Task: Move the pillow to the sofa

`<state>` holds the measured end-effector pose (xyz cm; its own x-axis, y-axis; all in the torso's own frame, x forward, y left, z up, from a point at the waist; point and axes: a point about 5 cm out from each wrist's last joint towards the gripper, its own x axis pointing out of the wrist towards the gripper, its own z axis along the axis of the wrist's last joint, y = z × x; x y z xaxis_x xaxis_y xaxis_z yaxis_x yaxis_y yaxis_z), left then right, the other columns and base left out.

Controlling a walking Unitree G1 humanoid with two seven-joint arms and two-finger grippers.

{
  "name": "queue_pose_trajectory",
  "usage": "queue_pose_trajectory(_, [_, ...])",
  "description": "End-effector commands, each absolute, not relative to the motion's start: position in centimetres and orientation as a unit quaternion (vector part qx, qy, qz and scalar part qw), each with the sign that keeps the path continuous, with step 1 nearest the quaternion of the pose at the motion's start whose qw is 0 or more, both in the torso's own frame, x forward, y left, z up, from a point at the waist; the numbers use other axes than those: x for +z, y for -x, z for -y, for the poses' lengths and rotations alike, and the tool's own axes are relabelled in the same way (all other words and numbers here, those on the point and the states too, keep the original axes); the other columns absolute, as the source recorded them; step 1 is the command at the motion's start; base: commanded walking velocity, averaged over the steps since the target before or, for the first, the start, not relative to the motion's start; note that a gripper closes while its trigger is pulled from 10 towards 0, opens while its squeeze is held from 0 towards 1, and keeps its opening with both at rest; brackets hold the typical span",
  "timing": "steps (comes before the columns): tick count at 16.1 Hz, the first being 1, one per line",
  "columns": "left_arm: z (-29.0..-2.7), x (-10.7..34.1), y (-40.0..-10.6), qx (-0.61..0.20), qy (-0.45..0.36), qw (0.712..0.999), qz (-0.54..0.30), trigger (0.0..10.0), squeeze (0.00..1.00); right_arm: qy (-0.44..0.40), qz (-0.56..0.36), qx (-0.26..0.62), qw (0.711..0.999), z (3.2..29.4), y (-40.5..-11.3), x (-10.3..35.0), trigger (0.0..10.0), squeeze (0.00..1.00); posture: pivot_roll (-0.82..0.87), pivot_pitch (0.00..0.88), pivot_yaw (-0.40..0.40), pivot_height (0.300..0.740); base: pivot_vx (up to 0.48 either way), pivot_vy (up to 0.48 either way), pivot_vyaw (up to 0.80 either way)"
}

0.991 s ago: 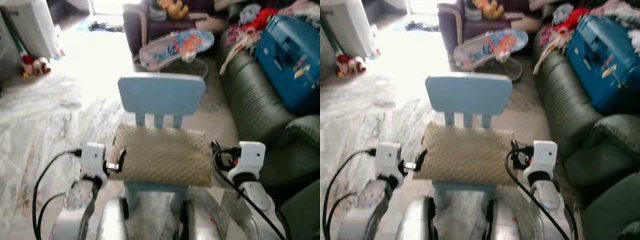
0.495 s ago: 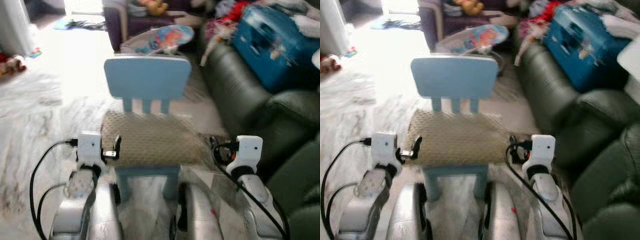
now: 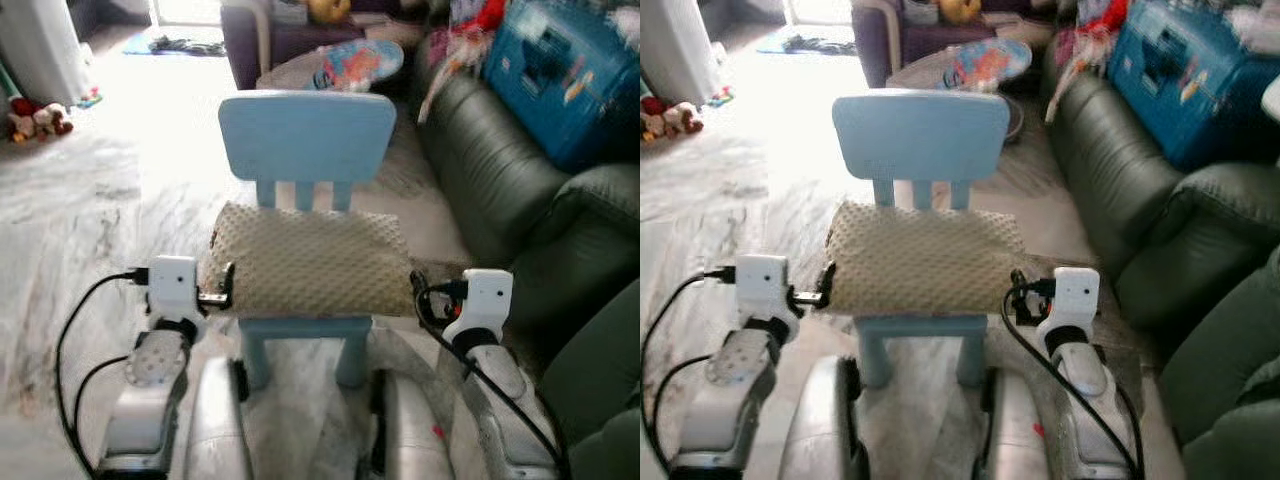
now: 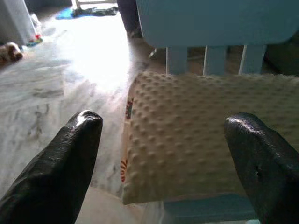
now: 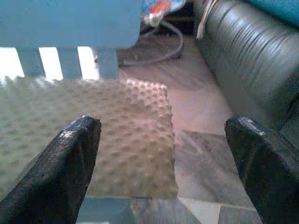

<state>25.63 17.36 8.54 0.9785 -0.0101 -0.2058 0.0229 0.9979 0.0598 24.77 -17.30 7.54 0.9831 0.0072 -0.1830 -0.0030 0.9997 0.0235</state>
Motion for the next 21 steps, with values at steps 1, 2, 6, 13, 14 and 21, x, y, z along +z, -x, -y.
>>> queue_pose_trajectory(1, [-17.6, 8.0, -25.7, 0.001, -0.032, 0.992, -0.118, 10.0, 0.00, -0.008, -0.095, 0.000, 0.995, 17.6, -24.9, 7.6, 10.0, 0.00, -0.01, 0.066, -0.044, 0.556, 0.000, 0.000, 0.00])
queue_pose_trajectory(2, [-17.7, 8.0, -25.7, 0.003, -0.033, 0.992, -0.120, 10.0, 0.00, -0.010, -0.099, 0.001, 0.995, 17.6, -24.8, 7.4, 10.0, 0.00, -0.02, 0.080, -0.041, 0.556, 0.000, 0.000, 0.00])
queue_pose_trajectory(6, [-19.3, 8.1, -25.2, 0.045, -0.029, 0.985, -0.164, 10.0, 0.30, -0.014, -0.138, 0.017, 0.990, 17.9, -24.6, 6.7, 10.0, 0.00, -0.03, 0.176, -0.031, 0.556, 0.000, 0.000, 0.00])
queue_pose_trajectory(13, [-21.8, 6.6, -25.3, 0.070, -0.020, 0.965, -0.254, 10.0, 1.00, -0.030, -0.146, 0.041, 0.988, 18.4, -27.4, 7.1, 10.0, 1.00, -0.03, 0.279, -0.033, 0.556, 0.000, 0.000, 0.00])
queue_pose_trajectory(14, [-21.9, 6.8, -25.5, 0.070, -0.031, 0.966, -0.246, 10.0, 1.00, -0.034, -0.141, 0.046, 0.988, 18.2, -27.9, 7.4, 10.0, 1.00, -0.03, 0.288, -0.032, 0.556, 0.000, 0.000, 0.00])
queue_pose_trajectory(21, [-22.1, 6.2, -29.9, 0.106, -0.015, 0.972, -0.210, 10.0, 1.00, -0.035, -0.127, 0.116, 0.985, 14.8, -31.7, 7.6, 10.0, 1.00, -0.06, 0.348, -0.047, 0.556, 0.000, 0.000, 0.00])
